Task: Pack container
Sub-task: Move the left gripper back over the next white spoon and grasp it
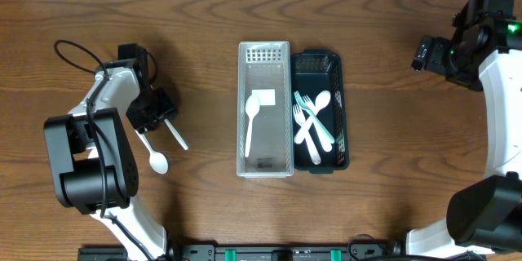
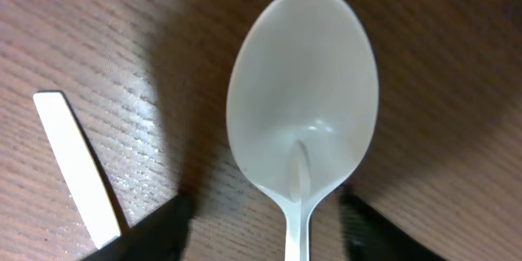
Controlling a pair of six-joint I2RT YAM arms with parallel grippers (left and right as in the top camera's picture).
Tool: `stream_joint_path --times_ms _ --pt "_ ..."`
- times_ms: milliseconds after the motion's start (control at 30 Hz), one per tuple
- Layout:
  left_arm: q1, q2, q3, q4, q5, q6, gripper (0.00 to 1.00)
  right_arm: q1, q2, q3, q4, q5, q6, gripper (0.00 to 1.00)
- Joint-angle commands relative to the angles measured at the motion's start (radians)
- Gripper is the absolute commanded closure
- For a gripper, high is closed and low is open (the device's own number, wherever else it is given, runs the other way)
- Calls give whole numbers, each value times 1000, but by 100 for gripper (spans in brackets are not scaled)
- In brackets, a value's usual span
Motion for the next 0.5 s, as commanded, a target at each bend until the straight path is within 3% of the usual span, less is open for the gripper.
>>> stream_joint_path --times_ms 0,133,467 --pt "0 39 0 -6 22 12 54 6 3 -1 -1 -5 -14 4" --pt "0 39 0 -8 22 12 75 6 3 -1 -1 -5 -14 4" --pt "0 39 0 -8 22 12 94 6 3 -1 -1 -5 -14 4"
